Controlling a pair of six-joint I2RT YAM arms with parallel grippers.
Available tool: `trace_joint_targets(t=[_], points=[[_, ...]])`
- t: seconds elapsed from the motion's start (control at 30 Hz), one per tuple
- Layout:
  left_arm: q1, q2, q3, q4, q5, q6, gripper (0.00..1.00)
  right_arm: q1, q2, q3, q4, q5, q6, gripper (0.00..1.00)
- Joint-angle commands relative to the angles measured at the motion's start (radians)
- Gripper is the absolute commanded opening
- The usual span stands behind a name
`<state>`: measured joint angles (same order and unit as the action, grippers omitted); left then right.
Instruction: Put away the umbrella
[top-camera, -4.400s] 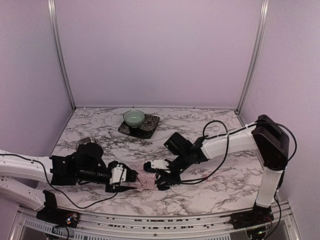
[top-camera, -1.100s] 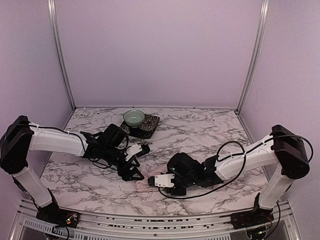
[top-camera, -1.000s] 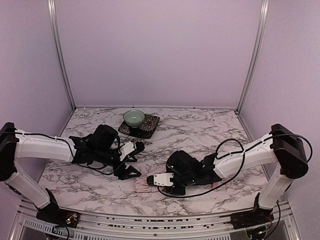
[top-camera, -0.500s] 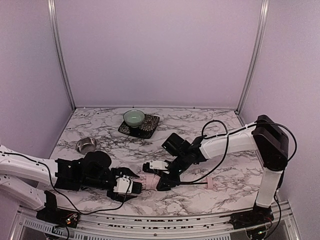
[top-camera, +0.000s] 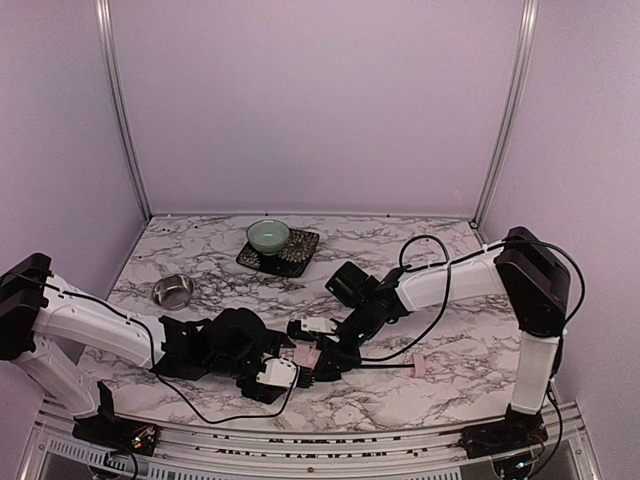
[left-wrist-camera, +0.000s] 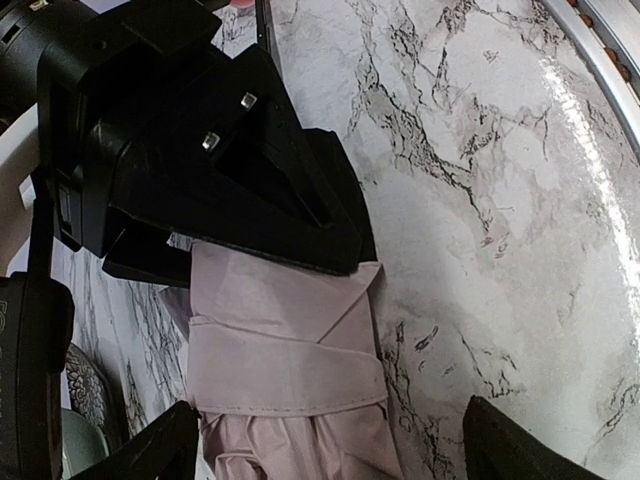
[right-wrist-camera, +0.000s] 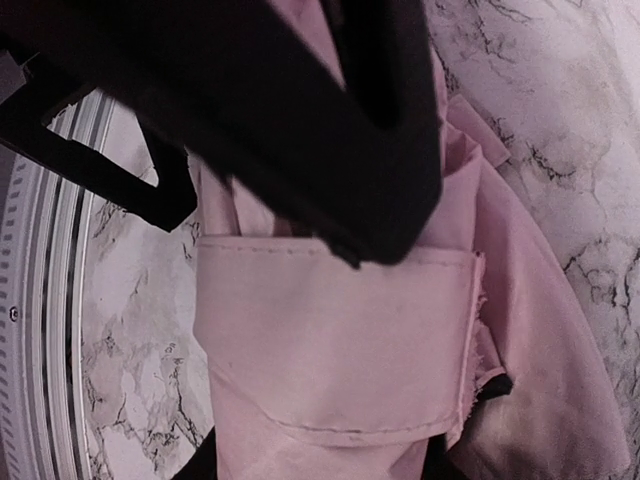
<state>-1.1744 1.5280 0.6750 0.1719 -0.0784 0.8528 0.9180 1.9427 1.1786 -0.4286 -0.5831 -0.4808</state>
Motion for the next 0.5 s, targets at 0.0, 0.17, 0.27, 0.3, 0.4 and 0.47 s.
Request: trace_joint_targets(t=[0.0, 0.17, 0.27, 0.3, 0.4, 0.47], points=[[0.016, 0.014, 0.024, -0.031, -0.024, 0.010, 0.95, 0.009, 0.110, -0.059, -0.178, 0.041, -0.011, 0.00], [0.060, 0.087, 0.085, -0.112, -0.012, -0.037, 0.96, 0.007, 0.111, -0.053, -0.174, 0.041, -0.013, 0.00], [0.076, 0.130, 0.119, -0.156, 0.007, -0.045, 0.90, 0.007, 0.108, -0.053, -0.174, 0.045, -0.013, 0.00], [0.079, 0.140, 0.123, -0.163, 0.014, -0.048, 0.86, 0.007, 0.106, -0.054, -0.173, 0.045, -0.014, 0.00], [0.080, 0.160, 0.132, -0.185, 0.036, -0.055, 0.62, 0.006, 0.100, -0.052, -0.165, 0.052, -0.010, 0.00], [0.080, 0.173, 0.140, -0.205, 0.043, -0.062, 0.49, 0.003, 0.095, -0.052, -0.157, 0.058, -0.005, 0.00]])
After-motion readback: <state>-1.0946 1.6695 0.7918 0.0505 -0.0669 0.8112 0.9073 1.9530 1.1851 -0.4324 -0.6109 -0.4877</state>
